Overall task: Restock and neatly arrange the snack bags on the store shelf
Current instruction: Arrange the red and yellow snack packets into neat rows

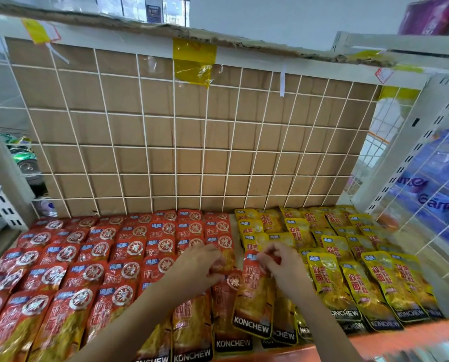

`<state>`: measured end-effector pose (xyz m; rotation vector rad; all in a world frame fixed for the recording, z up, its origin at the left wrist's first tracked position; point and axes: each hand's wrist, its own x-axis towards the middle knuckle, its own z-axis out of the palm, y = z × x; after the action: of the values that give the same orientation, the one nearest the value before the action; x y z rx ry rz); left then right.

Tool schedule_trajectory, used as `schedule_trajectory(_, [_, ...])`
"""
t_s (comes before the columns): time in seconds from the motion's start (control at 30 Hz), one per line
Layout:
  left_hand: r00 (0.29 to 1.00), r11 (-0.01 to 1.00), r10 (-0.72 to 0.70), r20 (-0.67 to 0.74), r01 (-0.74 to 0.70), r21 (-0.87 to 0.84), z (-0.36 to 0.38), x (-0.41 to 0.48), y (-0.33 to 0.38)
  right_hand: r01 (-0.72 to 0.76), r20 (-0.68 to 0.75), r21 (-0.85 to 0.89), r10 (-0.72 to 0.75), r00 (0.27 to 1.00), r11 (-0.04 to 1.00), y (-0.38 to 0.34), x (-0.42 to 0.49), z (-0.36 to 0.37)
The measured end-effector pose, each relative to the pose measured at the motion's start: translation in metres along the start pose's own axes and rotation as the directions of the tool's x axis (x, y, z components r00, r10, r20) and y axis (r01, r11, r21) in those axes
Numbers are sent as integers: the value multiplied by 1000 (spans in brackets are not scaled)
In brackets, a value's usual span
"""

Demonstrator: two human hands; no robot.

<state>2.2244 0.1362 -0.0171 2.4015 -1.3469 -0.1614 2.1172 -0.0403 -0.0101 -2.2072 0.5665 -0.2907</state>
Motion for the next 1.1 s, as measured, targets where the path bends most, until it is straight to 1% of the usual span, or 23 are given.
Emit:
schedule_trajectory(0.07, [997, 992, -61, 52, 55, 111, 3, 2, 4, -27, -15, 20, 28, 1000, 999, 6, 0, -8])
schedule_trajectory(0.17, [985, 983, -131, 114, 114, 144, 5, 4, 5, 2, -23, 43, -1, 1000, 999, 15, -1, -16])
schedule_trajectory(0.3, [972, 984, -164, 166, 149, 97, 4, 5, 8, 24, 6, 61, -24, 1000, 998, 22, -2, -19])
schedule_trajectory(0.4, [969, 983, -184, 162, 177, 54, 3, 8, 10, 25, 49, 35, -27, 998, 999, 25, -1, -19])
schedule_trajectory(0.5, [968, 979, -205, 144, 205, 12, 3, 10, 11, 35, 92, 54, -40, 995, 998, 27, -1, -18])
schedule_trajectory(0.6, [964, 969, -236, 126, 243, -40, 3, 12, 11, 67, 108, 40, -71, 992, 997, 31, 1, -14])
schedule_trajectory(0.73, [950, 949, -282, 133, 297, -104, 4, 16, 5, 88, 137, 79, -98, 986, 993, 29, 3, -11])
schedule_trajectory(0.93, [964, 954, -242, 112, 257, -153, -7, 33, -15, 44, 136, 113, -59, 989, 993, 19, 9, -4])
schedule_trajectory(1.1, [965, 958, -236, 110, 250, -138, -7, 45, -26, 49, 115, 79, -58, 992, 996, 15, 14, 4])
